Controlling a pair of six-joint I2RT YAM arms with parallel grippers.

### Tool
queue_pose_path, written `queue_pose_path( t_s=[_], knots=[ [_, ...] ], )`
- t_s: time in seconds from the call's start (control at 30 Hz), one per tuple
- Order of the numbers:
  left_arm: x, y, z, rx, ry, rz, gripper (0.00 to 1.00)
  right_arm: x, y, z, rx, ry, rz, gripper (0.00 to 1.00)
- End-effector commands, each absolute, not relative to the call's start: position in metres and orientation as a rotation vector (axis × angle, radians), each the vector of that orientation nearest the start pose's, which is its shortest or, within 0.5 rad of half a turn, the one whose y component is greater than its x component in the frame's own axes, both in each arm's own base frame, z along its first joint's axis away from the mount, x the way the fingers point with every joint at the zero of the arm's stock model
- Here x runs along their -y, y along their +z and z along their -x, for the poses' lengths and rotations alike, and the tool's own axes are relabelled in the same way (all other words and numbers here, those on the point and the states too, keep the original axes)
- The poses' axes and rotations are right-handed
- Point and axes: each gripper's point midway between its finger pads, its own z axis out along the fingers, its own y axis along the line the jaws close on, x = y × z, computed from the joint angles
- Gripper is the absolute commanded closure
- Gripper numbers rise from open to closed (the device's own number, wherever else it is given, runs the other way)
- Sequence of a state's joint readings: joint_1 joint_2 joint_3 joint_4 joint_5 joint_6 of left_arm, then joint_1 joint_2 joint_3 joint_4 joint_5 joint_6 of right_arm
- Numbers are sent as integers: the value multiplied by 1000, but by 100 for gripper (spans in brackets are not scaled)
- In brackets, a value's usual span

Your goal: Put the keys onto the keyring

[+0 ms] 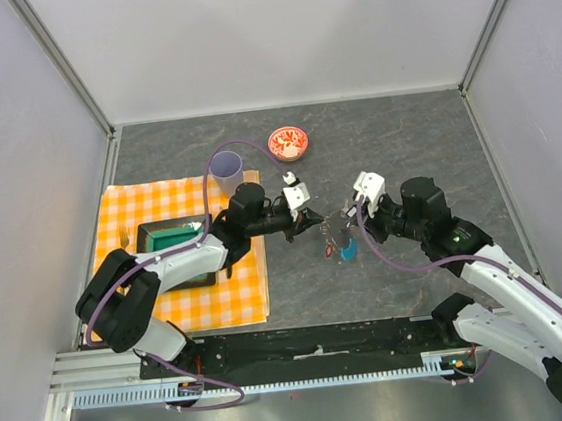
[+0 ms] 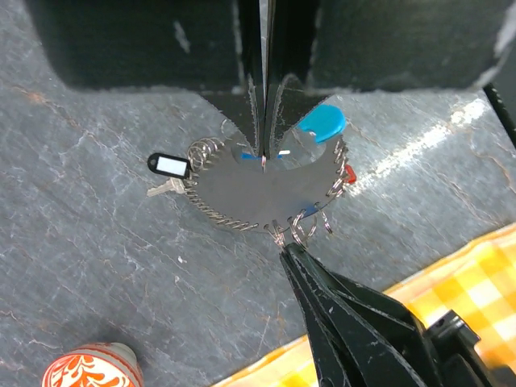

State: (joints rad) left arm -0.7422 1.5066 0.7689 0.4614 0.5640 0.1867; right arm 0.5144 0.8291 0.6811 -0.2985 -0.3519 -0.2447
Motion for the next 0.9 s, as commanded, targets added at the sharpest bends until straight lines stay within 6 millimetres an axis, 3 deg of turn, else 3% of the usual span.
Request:
queue_pose_path(
  t_s=[0.0,0.3,0.87],
  knots=[
    [367,172,-255,-1304,-914,-1254,98,-188,206,-244,-1699,393,1065,100],
    [368,172,-252,-1306,-948,-1231,98,-210,202,-243,-1645,417,1137,100],
    [371,167,-251,-1349,-954,-1238,98,-218,194,-248,-1631,361,1169,100]
  ],
)
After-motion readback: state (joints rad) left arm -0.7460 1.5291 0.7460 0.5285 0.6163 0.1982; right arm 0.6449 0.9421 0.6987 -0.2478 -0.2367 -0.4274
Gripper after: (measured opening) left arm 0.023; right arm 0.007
